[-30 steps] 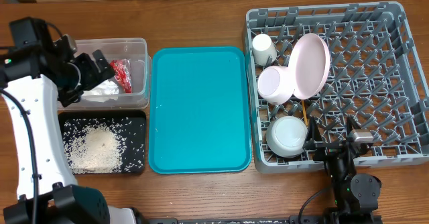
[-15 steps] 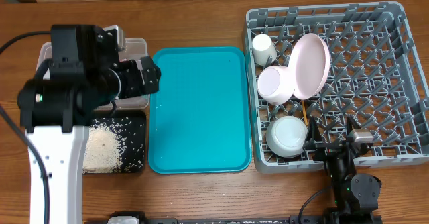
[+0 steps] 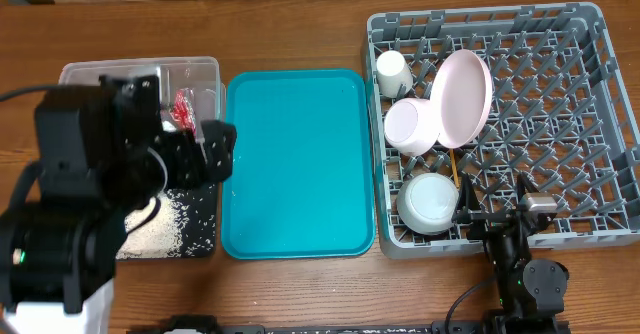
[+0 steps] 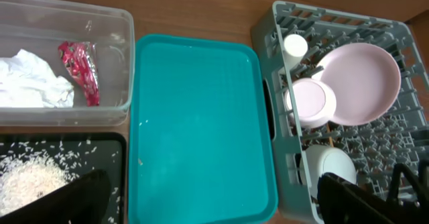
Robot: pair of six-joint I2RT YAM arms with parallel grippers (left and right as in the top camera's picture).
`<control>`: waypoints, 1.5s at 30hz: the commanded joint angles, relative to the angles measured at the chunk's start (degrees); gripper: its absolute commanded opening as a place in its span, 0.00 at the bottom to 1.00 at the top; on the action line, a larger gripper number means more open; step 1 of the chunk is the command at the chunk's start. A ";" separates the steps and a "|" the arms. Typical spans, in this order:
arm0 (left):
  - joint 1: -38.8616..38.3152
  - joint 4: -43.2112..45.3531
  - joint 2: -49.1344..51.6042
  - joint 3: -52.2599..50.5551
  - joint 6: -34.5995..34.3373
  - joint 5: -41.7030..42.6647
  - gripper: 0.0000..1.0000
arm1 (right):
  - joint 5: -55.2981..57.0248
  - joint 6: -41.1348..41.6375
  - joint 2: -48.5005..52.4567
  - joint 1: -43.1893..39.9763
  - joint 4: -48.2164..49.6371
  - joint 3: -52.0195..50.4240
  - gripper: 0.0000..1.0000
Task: Sort waste into correct bins and load items into the dishwasher
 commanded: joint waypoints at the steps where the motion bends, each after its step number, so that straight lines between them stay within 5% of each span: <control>1: -0.26 -1.07 -3.21 -0.48 0.63 -0.33 1.00 | -0.52 -0.22 -0.63 -0.39 0.13 -0.59 1.00; 13: -0.22 4.31 -19.58 -25.05 0.61 -0.31 1.00 | -0.52 -0.22 -0.63 -0.39 0.13 -0.59 1.00; 28: -0.15 53.18 -40.59 -60.57 0.00 -0.85 1.00 | -0.52 -0.22 -0.63 -0.39 0.13 -0.59 1.00; 34: -0.15 68.65 -45.38 -71.28 0.00 -7.61 1.00 | -0.52 -0.22 -0.63 -0.39 0.13 -0.59 1.00; 45: -0.15 80.04 -52.48 -82.93 0.00 -15.23 1.00 | -0.52 -0.22 -0.63 -0.39 0.13 -0.59 1.00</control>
